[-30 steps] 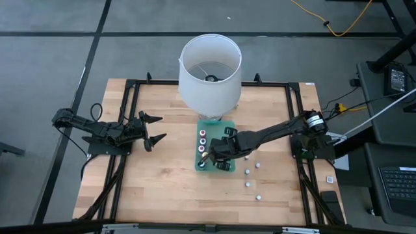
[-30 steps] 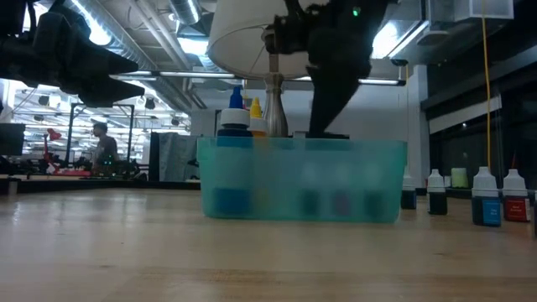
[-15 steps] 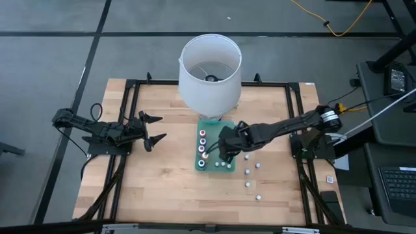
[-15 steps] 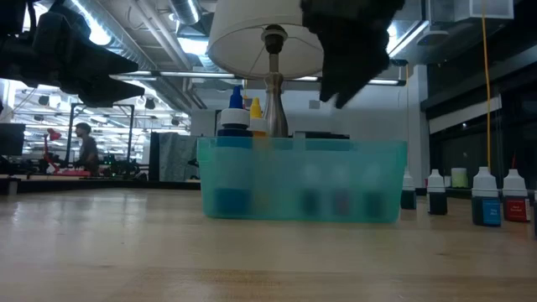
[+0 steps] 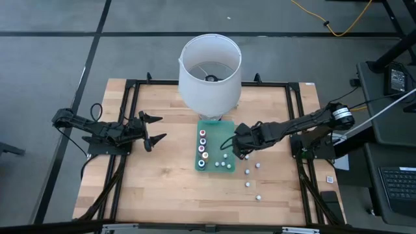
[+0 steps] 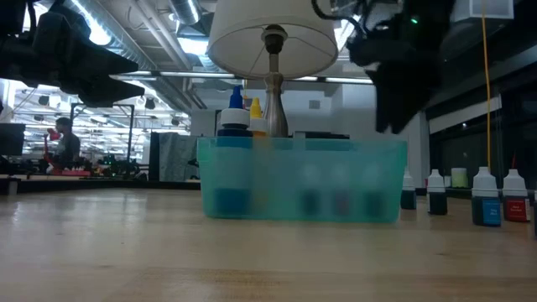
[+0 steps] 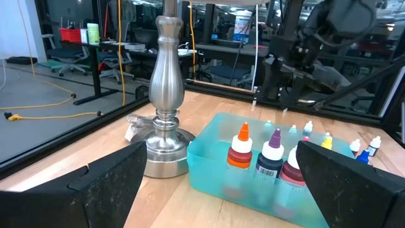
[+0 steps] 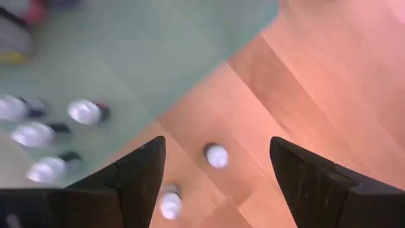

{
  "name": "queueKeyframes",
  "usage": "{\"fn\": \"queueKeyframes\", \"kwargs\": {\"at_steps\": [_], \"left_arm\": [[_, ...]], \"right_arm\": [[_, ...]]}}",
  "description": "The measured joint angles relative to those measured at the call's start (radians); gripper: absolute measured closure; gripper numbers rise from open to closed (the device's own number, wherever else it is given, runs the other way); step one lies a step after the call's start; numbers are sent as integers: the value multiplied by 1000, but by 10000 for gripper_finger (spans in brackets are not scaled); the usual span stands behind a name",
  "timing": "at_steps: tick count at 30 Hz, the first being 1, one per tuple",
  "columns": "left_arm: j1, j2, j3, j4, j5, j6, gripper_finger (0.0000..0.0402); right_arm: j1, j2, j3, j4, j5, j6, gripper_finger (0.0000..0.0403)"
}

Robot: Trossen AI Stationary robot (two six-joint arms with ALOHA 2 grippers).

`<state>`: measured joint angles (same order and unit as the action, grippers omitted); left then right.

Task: Pick & Place food coloring
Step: Put the small black food coloring bottle into the green bin

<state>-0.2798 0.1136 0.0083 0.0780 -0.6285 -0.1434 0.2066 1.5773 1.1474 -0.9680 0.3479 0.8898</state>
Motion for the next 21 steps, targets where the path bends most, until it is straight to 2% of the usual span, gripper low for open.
{"fn": "queueKeyframes", "kwargs": {"at_steps": [10,21], "left_arm": [[0,0,0,0,0,0,2],[0,0,0,0,0,0,2]], "right_arm": [[0,-4,-165,134,-35,28,118],[-6,11,-276,283,-31,16,118]]}}
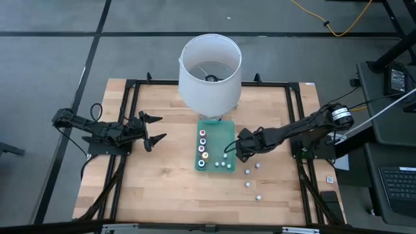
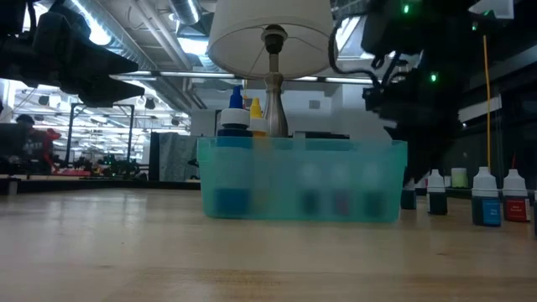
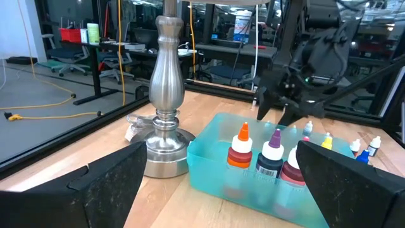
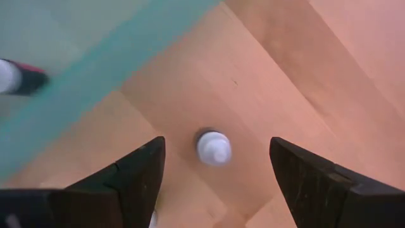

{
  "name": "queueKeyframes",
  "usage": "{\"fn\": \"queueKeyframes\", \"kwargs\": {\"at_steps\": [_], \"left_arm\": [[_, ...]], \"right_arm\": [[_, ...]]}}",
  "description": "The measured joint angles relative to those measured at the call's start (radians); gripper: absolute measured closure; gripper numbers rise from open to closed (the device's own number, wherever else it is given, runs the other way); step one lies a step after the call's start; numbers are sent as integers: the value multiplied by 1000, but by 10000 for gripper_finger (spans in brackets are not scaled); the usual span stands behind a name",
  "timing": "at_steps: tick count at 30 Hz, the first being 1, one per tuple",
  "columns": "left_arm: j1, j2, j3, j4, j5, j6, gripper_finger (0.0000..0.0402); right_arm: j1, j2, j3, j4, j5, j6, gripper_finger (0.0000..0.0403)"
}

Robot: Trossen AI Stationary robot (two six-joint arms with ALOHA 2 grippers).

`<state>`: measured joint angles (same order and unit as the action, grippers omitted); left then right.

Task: Pick & Place food coloring
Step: Put the small black food coloring bottle into the green bin

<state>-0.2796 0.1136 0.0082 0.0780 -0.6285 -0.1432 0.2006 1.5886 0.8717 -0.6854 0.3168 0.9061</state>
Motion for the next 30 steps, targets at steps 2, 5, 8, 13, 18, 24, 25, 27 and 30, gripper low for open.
{"fn": "queueKeyframes", "kwargs": {"at_steps": [2,5,8,13,18,24,25,27,30], "left_arm": [[0,0,0,0,0,0,2],[0,0,0,0,0,0,2],[0,0,0,0,0,0,2],[0,0,0,0,0,0,2],[0,0,0,0,0,0,2],[0,0,0,0,0,0,2],[0,0,0,0,0,0,2],[0,0,0,0,0,0,2],[0,0,0,0,0,0,2]], "right_arm": [[-1,10,-13,16,-3,-18,118],[0,20,-14,24,-3,-29,118],[0,21,-14,34,-3,-41,125],[0,21,-14,44,-3,-47,170],[0,21,-14,42,-4,-43,228],[-1,21,-14,40,-4,-47,287],[-1,21,-14,39,-4,-48,298],[-1,19,-13,37,-3,-48,318],[-1,17,-12,36,-3,-52,339]]}}
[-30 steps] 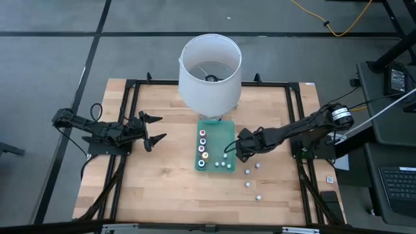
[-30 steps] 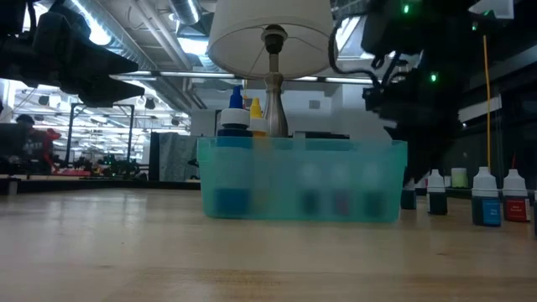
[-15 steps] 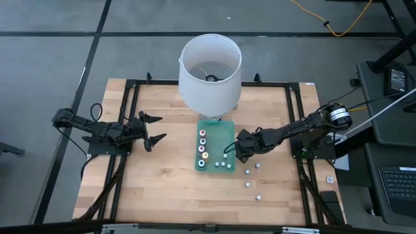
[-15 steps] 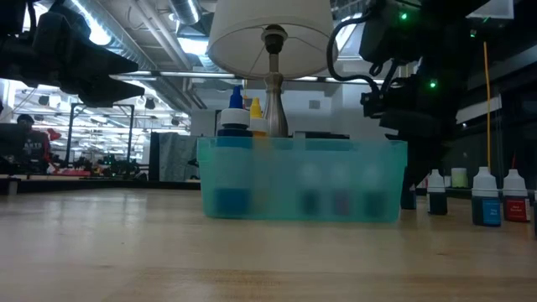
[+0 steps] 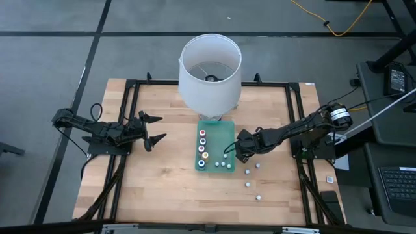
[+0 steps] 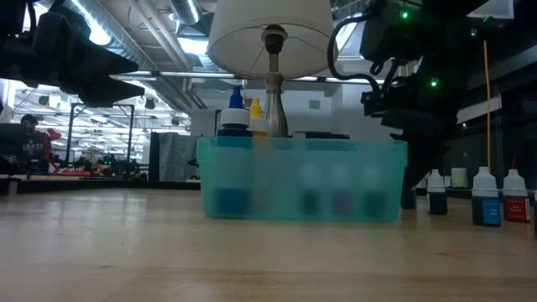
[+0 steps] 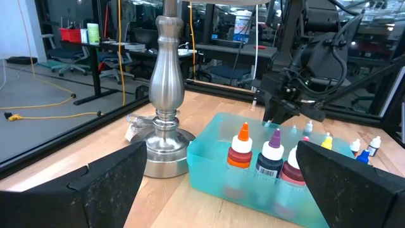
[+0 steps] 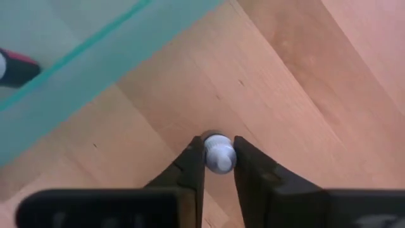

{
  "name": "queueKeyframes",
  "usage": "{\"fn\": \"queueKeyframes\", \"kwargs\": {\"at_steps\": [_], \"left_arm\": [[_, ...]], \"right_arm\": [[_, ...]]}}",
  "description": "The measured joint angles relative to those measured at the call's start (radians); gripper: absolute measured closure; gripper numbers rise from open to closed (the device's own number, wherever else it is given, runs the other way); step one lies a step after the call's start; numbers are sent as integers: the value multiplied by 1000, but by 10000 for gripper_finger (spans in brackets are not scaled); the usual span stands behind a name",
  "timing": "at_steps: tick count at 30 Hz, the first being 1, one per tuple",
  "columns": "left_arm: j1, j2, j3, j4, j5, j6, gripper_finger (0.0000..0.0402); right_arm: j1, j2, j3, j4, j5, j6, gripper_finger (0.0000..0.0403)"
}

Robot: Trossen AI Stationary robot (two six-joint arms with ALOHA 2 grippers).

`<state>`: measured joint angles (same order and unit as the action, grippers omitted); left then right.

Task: Pick & Place food coloring
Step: Put the small black food coloring bottle into the green bin

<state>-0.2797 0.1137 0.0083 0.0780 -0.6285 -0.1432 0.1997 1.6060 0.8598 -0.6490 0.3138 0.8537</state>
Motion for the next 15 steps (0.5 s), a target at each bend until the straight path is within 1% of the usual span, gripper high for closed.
{"fn": "queueKeyframes", "kwargs": {"at_steps": [4,8,15], "left_arm": [[0,0,0,0,0,0,2],[0,0,0,0,0,0,2],[0,0,0,0,0,0,2]], "right_arm": [[0,-4,33,-50,-1,-30,337],[-5,-17,92,-161,6,-65,321],[-14,-21,264,-364,7,-181,339]]}}
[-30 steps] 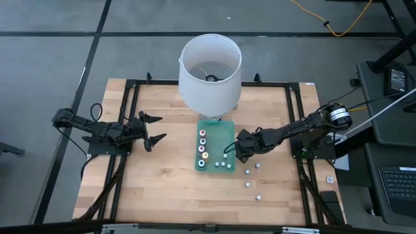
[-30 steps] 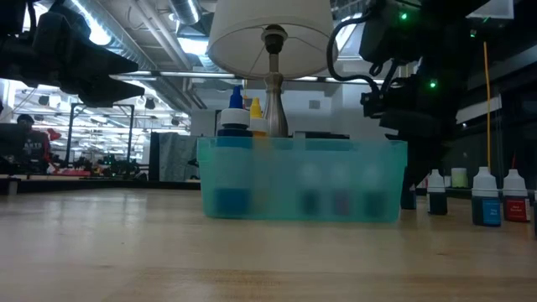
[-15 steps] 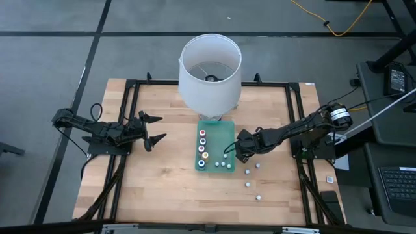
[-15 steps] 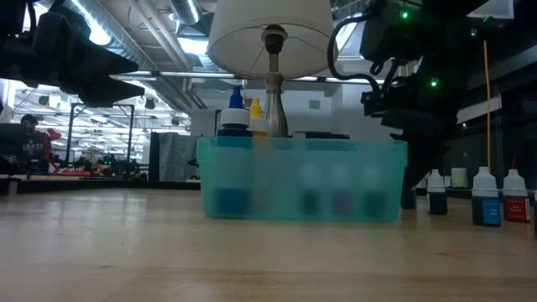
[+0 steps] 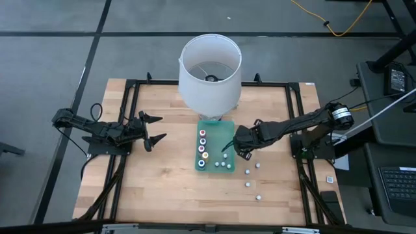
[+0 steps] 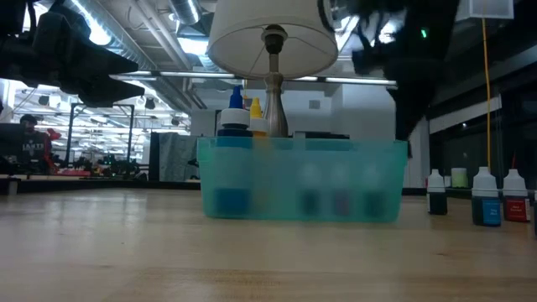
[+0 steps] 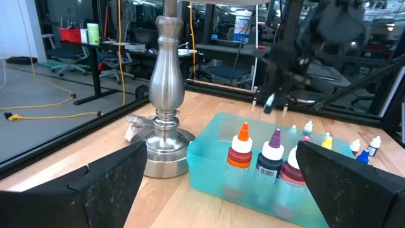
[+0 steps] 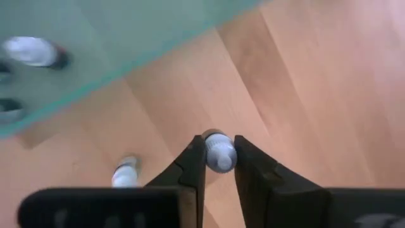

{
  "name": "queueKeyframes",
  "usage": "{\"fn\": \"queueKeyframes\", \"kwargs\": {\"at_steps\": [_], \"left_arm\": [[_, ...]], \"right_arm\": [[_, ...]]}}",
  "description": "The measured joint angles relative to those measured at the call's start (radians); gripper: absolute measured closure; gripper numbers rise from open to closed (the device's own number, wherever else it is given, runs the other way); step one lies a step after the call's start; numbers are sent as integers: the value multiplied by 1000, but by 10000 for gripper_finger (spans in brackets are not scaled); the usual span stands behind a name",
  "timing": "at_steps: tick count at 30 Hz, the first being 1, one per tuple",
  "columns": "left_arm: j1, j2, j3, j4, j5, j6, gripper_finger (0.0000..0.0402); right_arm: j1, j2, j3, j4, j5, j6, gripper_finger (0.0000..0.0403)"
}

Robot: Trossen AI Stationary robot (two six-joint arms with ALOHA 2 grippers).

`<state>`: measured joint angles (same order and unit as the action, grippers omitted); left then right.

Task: Pick & Place food coloring
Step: Put the small black food coloring bottle into the green bin

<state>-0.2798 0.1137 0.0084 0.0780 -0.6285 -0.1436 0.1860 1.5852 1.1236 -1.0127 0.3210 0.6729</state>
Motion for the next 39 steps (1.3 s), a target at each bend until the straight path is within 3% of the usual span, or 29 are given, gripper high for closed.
{"fn": "queueKeyframes", "kwargs": {"at_steps": [8,15,26,39], "left_arm": [[0,0,0,0,0,0,2],[0,0,0,0,0,0,2],[0,0,0,0,0,0,2],[0,0,0,0,0,0,2]], "right_arm": [[0,38,245,-75,0,-106,334],[26,161,394,-8,-11,-266,332],[82,263,352,245,-63,-439,338],[88,281,195,397,-63,-444,334]]}}
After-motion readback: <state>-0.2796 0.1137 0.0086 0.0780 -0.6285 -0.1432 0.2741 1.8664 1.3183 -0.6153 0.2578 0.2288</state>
